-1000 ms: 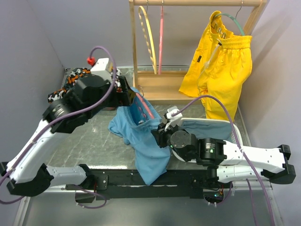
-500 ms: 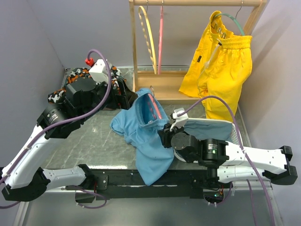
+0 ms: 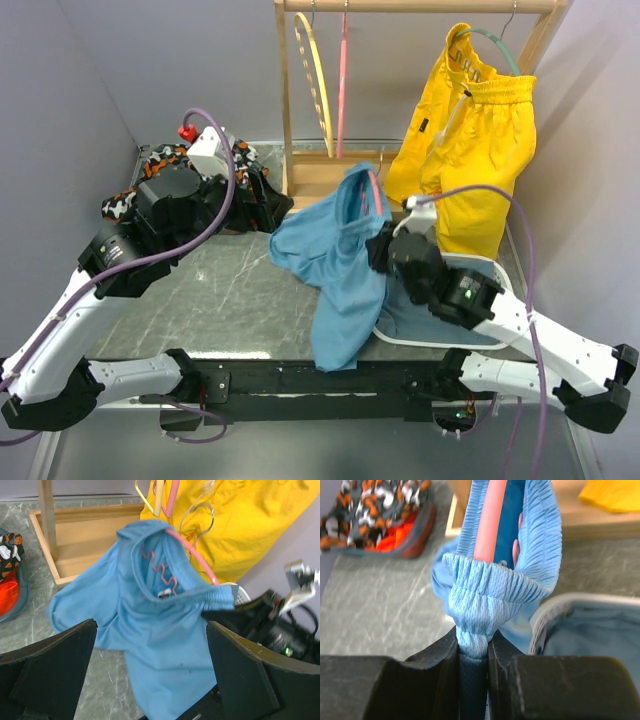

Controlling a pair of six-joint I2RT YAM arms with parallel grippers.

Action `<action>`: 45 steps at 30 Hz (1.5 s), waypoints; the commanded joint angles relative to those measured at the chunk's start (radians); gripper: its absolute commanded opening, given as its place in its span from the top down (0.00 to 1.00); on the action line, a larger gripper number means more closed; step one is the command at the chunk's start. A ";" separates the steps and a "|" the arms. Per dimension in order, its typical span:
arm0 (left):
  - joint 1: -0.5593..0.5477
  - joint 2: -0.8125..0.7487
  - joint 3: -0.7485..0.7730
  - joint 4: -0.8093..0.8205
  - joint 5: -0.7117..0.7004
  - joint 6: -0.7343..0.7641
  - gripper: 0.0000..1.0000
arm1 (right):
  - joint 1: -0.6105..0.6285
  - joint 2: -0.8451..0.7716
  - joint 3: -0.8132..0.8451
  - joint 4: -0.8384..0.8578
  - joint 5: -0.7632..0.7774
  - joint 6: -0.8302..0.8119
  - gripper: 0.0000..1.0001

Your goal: Place the shorts on the hanger

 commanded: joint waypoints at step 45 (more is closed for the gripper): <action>0.002 -0.008 -0.086 0.068 -0.070 0.003 0.04 | -0.855 0.538 0.956 0.283 -0.705 -0.339 1.00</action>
